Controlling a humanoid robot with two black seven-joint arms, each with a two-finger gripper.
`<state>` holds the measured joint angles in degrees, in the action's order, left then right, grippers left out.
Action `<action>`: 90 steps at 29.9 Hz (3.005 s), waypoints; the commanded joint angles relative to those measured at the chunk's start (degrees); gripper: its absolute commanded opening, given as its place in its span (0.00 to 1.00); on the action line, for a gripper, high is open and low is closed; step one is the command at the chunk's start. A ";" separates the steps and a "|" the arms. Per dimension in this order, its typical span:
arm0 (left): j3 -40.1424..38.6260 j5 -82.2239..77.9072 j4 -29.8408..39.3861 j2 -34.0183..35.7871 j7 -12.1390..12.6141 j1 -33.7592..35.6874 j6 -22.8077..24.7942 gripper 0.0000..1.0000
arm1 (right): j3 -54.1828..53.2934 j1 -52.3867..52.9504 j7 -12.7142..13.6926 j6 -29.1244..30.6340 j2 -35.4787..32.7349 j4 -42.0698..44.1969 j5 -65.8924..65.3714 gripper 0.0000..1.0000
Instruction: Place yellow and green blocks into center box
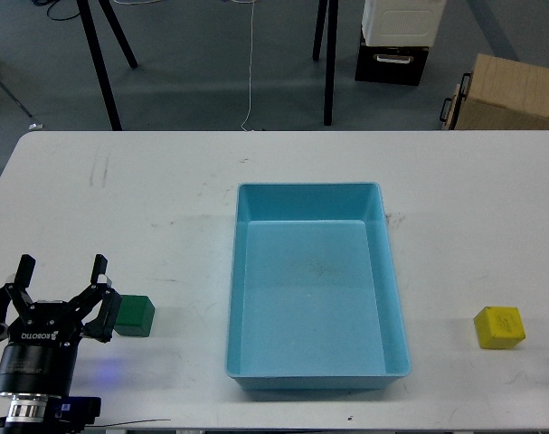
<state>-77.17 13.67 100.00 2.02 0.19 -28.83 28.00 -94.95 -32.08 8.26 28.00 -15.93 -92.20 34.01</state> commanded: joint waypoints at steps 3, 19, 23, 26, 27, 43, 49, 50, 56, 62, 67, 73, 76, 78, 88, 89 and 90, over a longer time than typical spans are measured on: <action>0.00 0.04 0.02 0.00 -0.01 0.00 0.00 1.00 | 0.03 0.18 0.00 0.00 0.46 0.18 -0.08 1.00; 0.09 0.22 0.02 0.00 -0.01 0.18 0.00 1.00 | -0.50 1.49 0.09 0.00 1.34 0.45 -7.99 1.00; 0.52 0.22 0.02 0.00 0.08 0.18 0.00 1.00 | -0.59 2.11 0.18 0.00 1.43 0.45 -9.04 1.00; 0.97 0.13 -0.15 0.09 0.08 0.44 0.00 1.00 | -1.73 2.90 0.79 0.00 0.82 0.27 -13.07 1.00; 0.97 0.13 -0.42 0.09 0.08 0.53 0.00 1.00 | -1.91 2.90 0.97 0.00 0.47 0.10 -14.66 1.00; 1.32 -0.05 -1.21 -1.06 0.17 3.08 0.00 1.00 | -1.22 8.34 11.42 -6.99 -40.38 -2.98 -32.66 1.00; 1.32 -0.14 -1.21 -1.23 0.25 3.25 0.00 1.00 | 14.85 25.46 15.37 -7.17 -53.48 -3.16 -46.04 1.00; 1.41 -0.14 -1.21 -1.23 0.17 3.25 0.00 1.00 | 18.88 29.49 15.99 -6.99 -55.07 -3.24 -46.92 1.00; 2.20 -0.14 -1.30 -2.02 0.16 3.25 0.00 1.00 | 40.07 50.59 19.74 -3.23 -57.54 -3.51 -54.82 1.00; 2.20 -0.22 -1.74 -2.02 0.17 3.78 0.00 1.00 | 53.89 60.64 19.74 0.00 -56.23 -6.85 -65.64 1.00; 2.20 -0.22 -1.83 -2.02 0.17 3.87 0.00 1.00 | 61.71 63.28 19.74 0.00 -52.63 -6.85 -77.75 1.00; 2.20 -0.22 -2.53 -2.02 0.17 3.96 0.00 1.00 | 69.71 67.58 19.74 0.00 -50.34 -6.85 -85.95 1.00; 2.11 -0.22 -2.53 -2.02 0.17 3.96 0.00 1.00 | 74.10 70.13 19.74 0.00 -49.20 -6.76 -86.39 1.00; 2.11 -0.22 -2.62 -2.02 0.17 3.96 0.00 1.00 | 76.57 71.71 19.74 0.00 -47.88 -6.59 -87.00 0.99; 2.11 -0.40 -3.76 -2.02 0.08 4.48 0.00 1.00 | 81.59 74.36 19.74 0.00 -41.55 -3.42 -87.45 0.90; 2.11 -0.40 -3.76 -2.02 0.08 4.48 0.00 1.00 | 81.67 74.44 19.74 0.00 -41.55 -3.42 -87.45 0.83; 2.11 -0.40 -3.76 -2.02 0.16 4.48 0.00 1.00 | 81.68 74.44 19.74 0.00 -41.55 -3.42 -87.53 0.73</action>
<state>-75.03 13.28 96.26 0.00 0.35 -24.35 28.00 -13.41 42.26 28.00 28.01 -57.75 -95.69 -53.45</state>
